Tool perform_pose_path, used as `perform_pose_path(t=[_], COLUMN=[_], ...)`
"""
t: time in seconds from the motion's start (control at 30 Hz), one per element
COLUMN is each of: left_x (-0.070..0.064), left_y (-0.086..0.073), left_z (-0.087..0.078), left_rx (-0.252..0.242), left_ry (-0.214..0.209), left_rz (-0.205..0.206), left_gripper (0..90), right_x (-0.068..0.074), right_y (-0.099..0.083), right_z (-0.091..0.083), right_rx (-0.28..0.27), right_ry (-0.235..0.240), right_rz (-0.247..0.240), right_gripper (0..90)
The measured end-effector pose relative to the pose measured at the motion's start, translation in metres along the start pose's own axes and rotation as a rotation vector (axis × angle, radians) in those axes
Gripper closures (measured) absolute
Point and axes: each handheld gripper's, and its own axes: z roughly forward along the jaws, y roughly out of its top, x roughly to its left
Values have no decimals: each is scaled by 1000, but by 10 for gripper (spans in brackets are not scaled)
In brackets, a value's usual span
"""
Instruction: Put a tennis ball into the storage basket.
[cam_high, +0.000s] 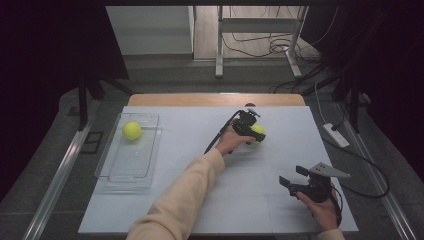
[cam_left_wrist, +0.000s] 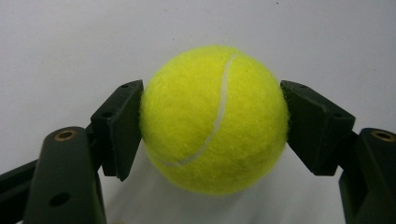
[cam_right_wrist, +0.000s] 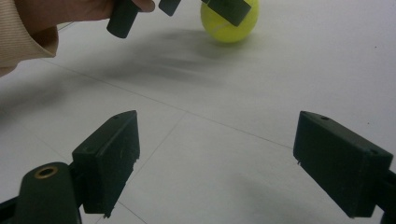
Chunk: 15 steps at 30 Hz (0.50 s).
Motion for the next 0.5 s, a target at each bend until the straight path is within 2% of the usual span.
perform_pose_path(t=[0.3,0.5], left_x=[-5,-9], left_y=[0,-5], left_z=[-20,-40], left_rx=[-41,-80], left_ry=[-9,0], left_rz=[28,26], left_gripper=[271,271], right_x=[1,2], right_y=[1,1], right_z=[0,-1], right_rx=[-3,-11], right_ry=[-2,-5], right_rz=[-2,-6], right_gripper=[149,151])
